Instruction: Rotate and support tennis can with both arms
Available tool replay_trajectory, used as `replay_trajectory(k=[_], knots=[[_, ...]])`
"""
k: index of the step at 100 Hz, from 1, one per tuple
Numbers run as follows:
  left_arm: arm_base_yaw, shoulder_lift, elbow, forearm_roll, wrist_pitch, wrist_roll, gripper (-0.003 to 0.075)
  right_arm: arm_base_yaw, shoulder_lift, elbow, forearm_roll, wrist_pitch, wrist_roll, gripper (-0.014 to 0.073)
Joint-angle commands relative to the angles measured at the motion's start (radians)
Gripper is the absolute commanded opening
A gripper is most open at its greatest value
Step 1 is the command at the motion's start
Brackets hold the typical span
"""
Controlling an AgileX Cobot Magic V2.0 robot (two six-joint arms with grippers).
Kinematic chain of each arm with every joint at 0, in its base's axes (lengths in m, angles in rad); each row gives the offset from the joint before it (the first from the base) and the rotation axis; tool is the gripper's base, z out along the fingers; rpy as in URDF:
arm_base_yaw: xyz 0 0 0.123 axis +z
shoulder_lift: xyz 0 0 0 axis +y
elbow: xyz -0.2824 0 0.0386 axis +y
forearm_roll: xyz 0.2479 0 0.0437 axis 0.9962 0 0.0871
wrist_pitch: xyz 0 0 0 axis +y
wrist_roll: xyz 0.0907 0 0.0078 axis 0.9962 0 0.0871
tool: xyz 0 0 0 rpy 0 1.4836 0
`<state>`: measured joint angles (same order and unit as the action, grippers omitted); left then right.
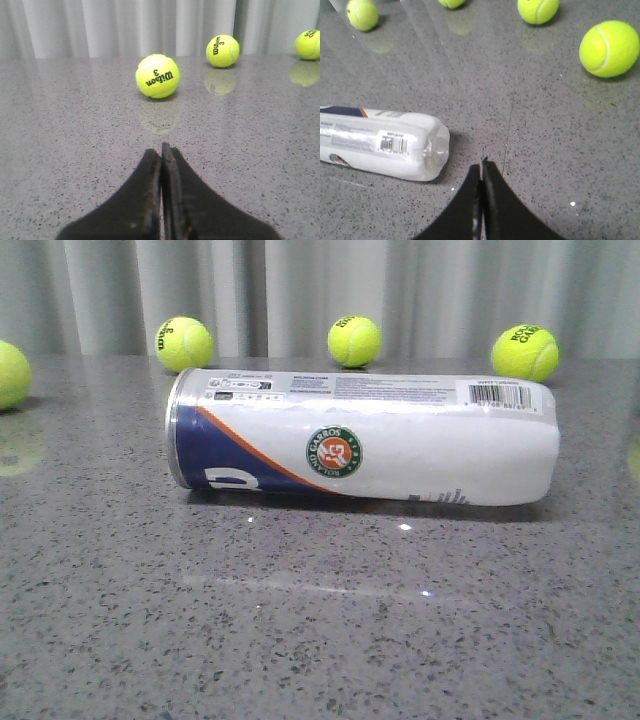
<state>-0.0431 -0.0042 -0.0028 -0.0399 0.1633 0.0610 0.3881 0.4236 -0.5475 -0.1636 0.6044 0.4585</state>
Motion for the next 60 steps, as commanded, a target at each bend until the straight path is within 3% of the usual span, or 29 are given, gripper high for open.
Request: replay_trajectory(k=[1, 30, 60], knots=[[0.002, -0.04, 0.047, 0.001, -0.084, -0.008, -0.0021, -0.006, -0.061, 0.029, -0.029, -0.151, 0.0, -0.0065], [0.002, -0.022, -0.047, -0.007, -0.106, -0.008, -0.0021, -0.006, -0.15, 0.108, -0.097, -0.255, -0.004, -0.0065], [0.002, 0.213, -0.333, -0.008, 0.212, -0.008, -0.0021, -0.006, -0.15, 0.108, -0.097, -0.255, -0.004, -0.0065]])
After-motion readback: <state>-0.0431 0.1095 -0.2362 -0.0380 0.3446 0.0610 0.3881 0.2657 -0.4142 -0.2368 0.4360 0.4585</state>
